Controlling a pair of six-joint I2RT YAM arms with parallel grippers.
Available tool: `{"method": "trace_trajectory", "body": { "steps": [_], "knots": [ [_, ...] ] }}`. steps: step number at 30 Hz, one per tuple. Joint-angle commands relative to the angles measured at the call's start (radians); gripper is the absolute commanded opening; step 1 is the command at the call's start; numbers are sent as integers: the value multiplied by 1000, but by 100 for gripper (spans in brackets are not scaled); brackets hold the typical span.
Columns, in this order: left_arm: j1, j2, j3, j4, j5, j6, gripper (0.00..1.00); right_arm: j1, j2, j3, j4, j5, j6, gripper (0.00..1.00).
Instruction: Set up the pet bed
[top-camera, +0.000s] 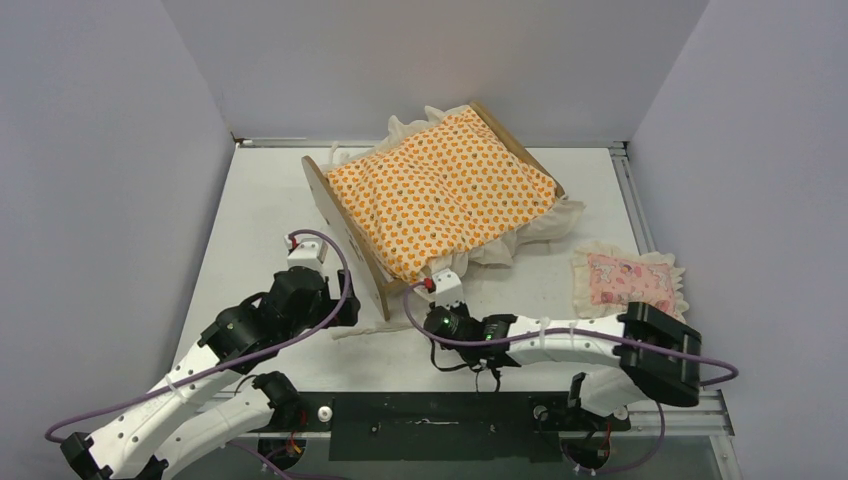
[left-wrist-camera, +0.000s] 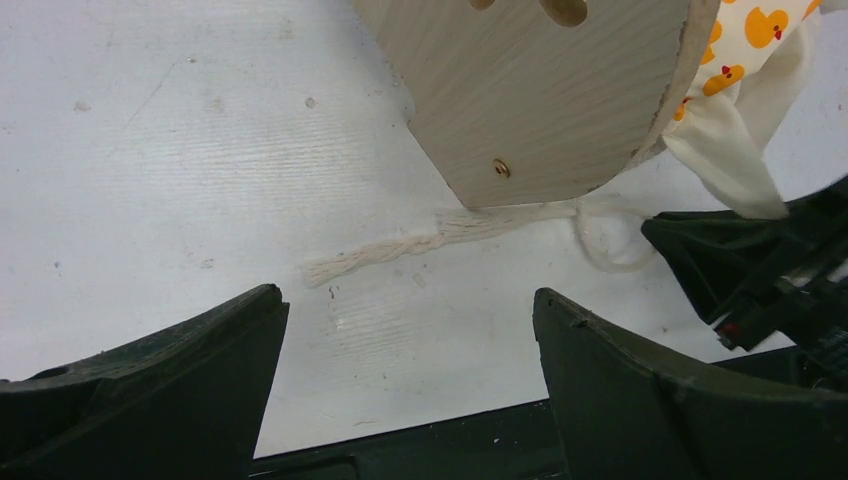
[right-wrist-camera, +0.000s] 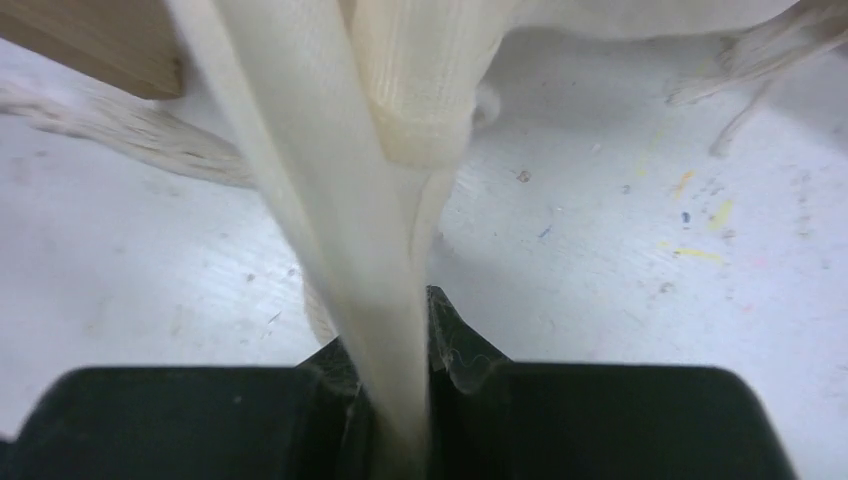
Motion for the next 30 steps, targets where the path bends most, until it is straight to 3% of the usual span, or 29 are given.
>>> {"method": "trace_trajectory", "body": {
  "steps": [1,10,17,25,30],
  "knots": [
    [11,-7,14,50,-12,12,93,11,-187,103,-132,44,-70,5],
    [24,-1,25,63,-20,16,93,11,-233,423,-195,59,-344,5],
    [30,-26,15,52,-26,-9,93,-5,-226,474,32,19,-527,5],
    [30,-62,9,42,-26,-33,93,-142,-128,502,220,-163,-512,5],
    [32,-89,0,39,-32,-45,93,-156,-74,564,233,-238,-512,5]
  ]
}}
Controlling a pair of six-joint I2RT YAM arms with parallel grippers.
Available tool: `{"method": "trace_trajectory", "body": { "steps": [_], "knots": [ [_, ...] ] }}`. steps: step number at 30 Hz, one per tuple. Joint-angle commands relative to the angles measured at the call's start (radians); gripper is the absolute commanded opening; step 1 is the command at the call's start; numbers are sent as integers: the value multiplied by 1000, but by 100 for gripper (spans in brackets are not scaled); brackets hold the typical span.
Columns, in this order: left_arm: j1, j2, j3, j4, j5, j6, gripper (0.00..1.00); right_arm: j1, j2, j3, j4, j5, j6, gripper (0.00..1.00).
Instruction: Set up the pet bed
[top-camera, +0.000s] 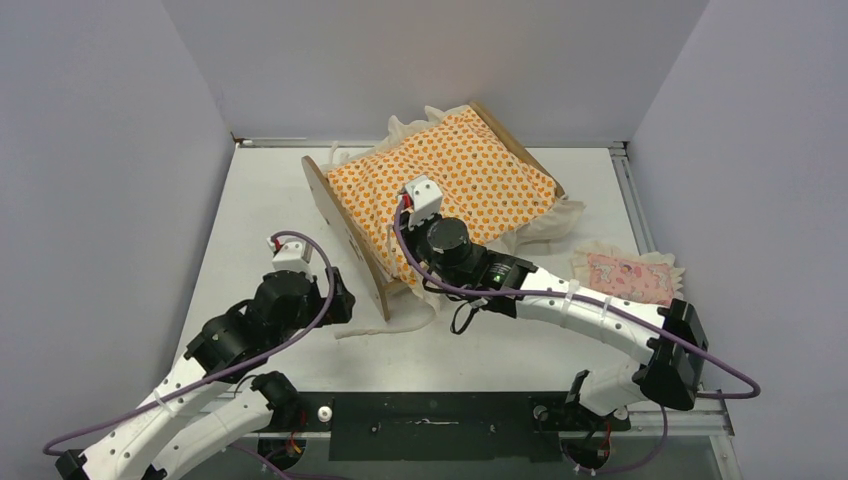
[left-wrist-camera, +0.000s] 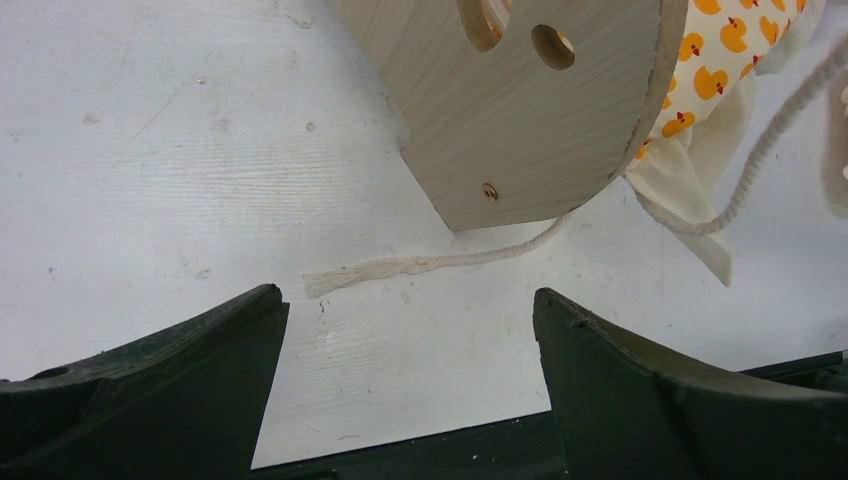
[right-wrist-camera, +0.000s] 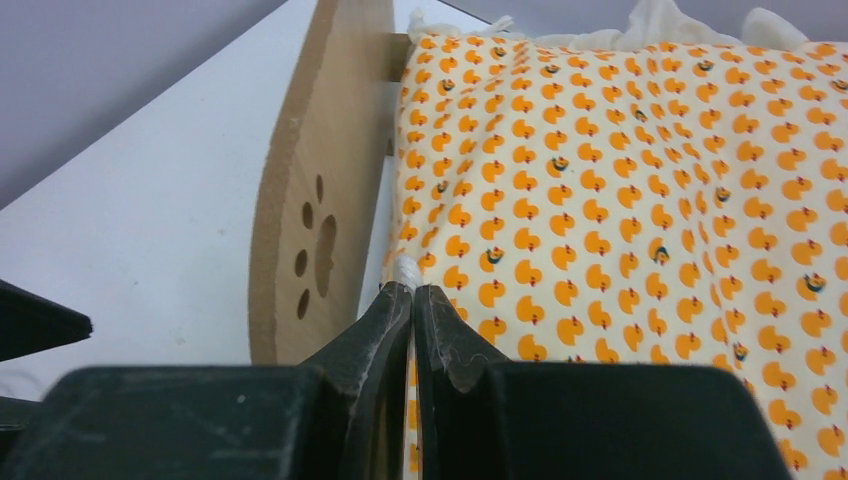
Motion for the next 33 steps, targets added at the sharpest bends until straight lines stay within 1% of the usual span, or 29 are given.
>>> {"method": "trace_trajectory", "body": {
  "steps": [1,6,9,19,23,27,30,33],
  "knots": [
    [7,-26,0,27,-21,-18,93,1,24,88,101,-114,-9,5],
    [7,-42,-9,28,-22,-25,93,0,31,87,114,-176,18,5],
    [7,-48,-16,29,-21,-28,93,-1,47,79,120,-178,30,5],
    [8,-57,-12,23,-15,-30,93,-34,201,91,68,-265,63,7],
    [8,-63,-17,16,-15,-33,93,-43,255,116,25,-270,73,8],
    [9,-66,-19,16,-13,-34,93,-50,265,122,-39,-279,79,14],
    [9,-64,-22,20,-10,-37,93,-52,248,115,-52,-279,89,23],
    [10,-57,-24,30,-4,-36,93,-52,208,115,-75,-256,100,39]
  ]
}}
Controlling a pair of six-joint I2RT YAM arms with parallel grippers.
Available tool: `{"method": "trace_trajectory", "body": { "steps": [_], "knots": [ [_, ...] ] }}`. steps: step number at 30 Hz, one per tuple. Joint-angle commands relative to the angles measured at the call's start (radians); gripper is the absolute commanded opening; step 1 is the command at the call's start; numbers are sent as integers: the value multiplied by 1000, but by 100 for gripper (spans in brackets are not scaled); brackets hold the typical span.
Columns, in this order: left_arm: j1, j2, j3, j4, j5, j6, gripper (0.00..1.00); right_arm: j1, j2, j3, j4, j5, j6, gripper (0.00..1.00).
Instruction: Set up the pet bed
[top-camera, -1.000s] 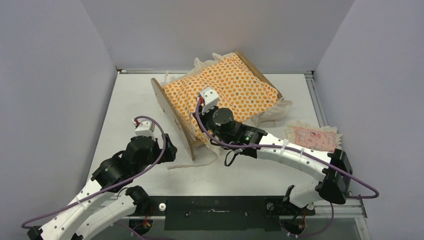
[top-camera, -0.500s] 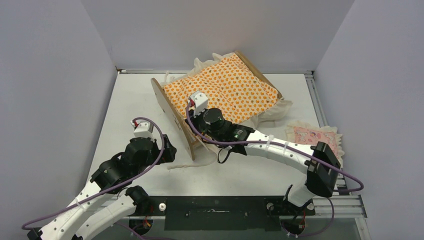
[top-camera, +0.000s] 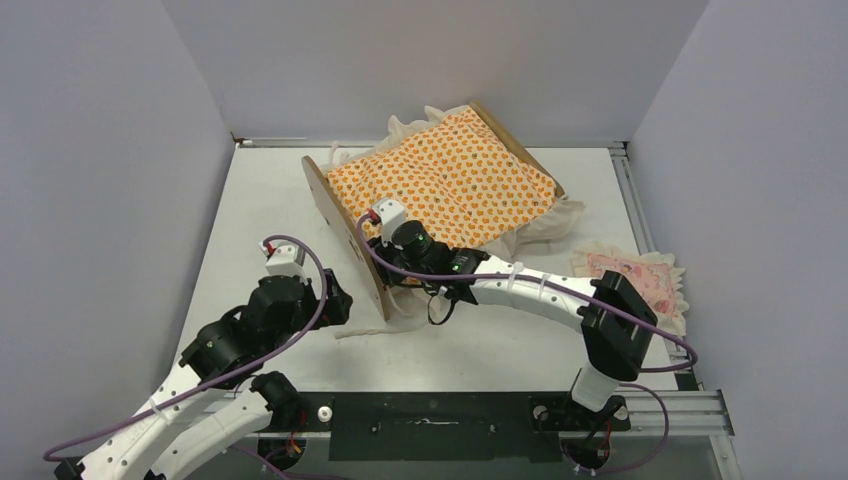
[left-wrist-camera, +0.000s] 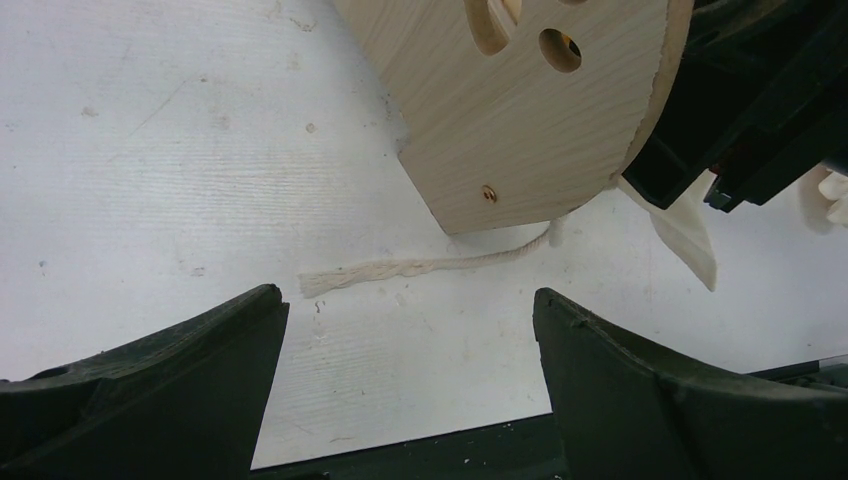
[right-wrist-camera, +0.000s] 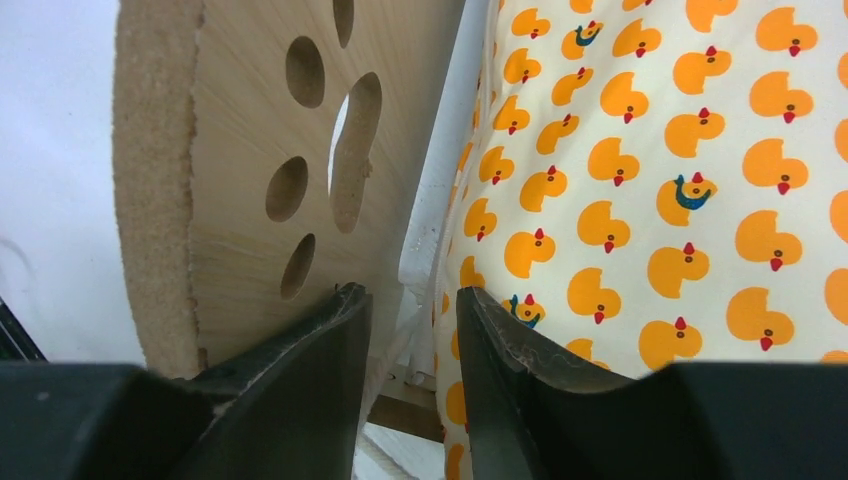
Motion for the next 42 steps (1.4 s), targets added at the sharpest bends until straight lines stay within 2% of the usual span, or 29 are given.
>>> {"method": "trace_trajectory", "body": {
  "steps": [1,5,11,18,29,32,38,42],
  "knots": [
    [5,4,-2,35,5,-7,93,-6,-101,43,-22,28,26,44],
    [6,22,1,49,10,-5,93,-4,-224,-59,-27,71,32,47],
    [7,44,9,69,8,4,93,62,-377,-334,99,-9,-49,45],
    [9,85,45,76,6,11,93,137,-365,-558,371,-16,-219,43],
    [9,93,66,78,12,-13,93,118,-157,-519,530,-37,-296,41],
    [10,93,66,83,12,-19,93,114,-137,-513,541,-19,-295,34],
    [10,101,60,101,13,-19,93,93,-156,-493,526,-36,-290,8],
    [10,111,60,118,11,-18,93,91,-195,-451,472,-84,-292,5]
  ]
}}
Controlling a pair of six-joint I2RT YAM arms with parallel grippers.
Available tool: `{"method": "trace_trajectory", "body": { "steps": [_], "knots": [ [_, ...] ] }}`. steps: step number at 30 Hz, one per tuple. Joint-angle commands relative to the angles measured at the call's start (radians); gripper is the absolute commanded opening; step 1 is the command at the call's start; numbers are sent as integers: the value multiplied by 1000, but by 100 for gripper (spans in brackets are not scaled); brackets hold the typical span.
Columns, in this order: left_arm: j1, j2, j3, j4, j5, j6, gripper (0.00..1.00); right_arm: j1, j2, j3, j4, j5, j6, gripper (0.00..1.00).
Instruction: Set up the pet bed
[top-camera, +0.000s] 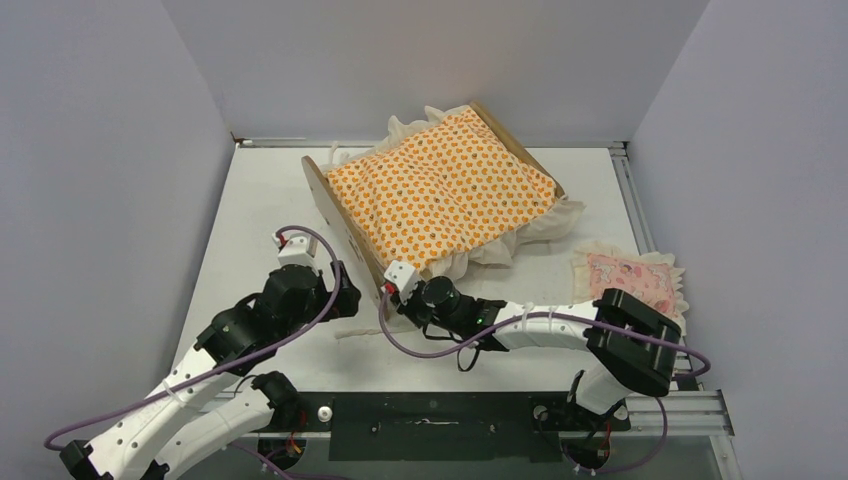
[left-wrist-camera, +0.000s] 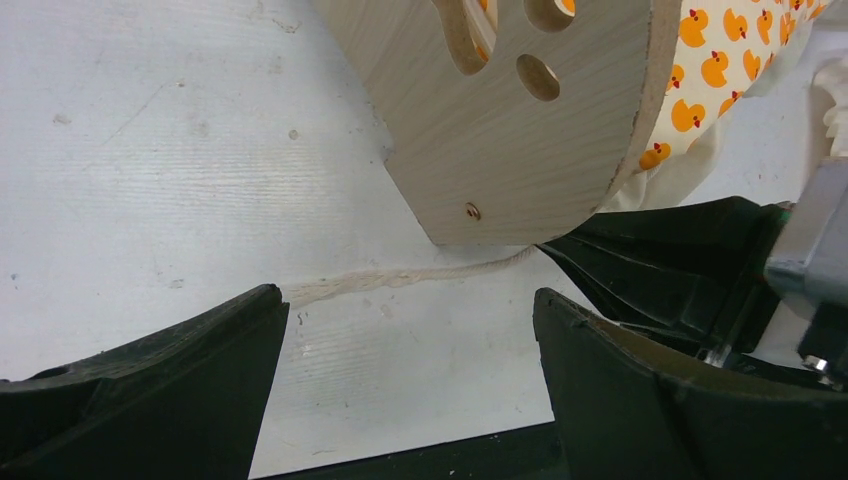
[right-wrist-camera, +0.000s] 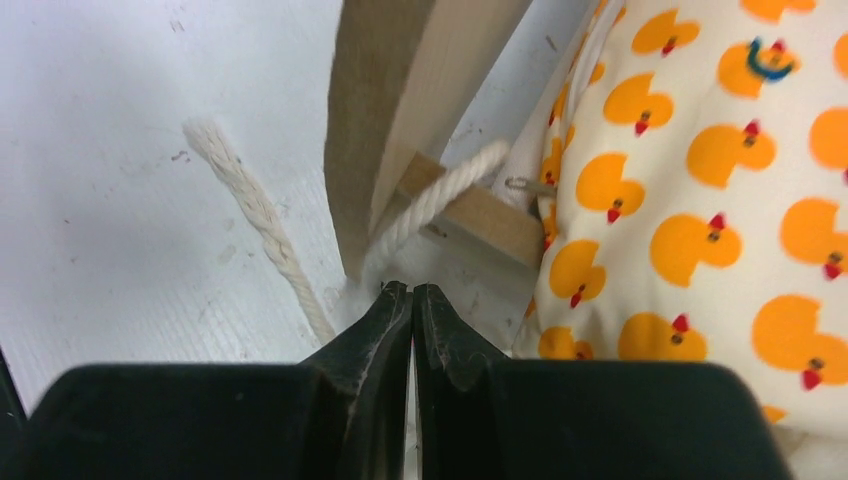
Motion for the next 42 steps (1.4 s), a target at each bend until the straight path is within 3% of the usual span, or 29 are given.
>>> {"method": "trace_trajectory", "body": {
  "steps": [1,6,9,16,26,35,42],
  "knots": [
    [7,10,44,70,0,-7,93,-6,-74,78,8,-49,-6,5],
    [8,18,47,79,-1,-2,93,-25,-102,147,-76,-72,-15,5],
    [9,17,46,82,-2,0,93,-27,-102,137,-115,-78,-16,15],
    [10,11,51,56,-9,5,93,-7,-170,-69,21,-96,-13,33],
    [16,28,88,11,-6,-1,93,19,-80,-139,263,-105,-144,39],
    [17,42,113,-5,-7,-8,93,18,29,-123,348,-120,-152,33],
    [18,50,110,7,1,-16,93,2,15,-106,318,-141,-139,10]
  ]
}}
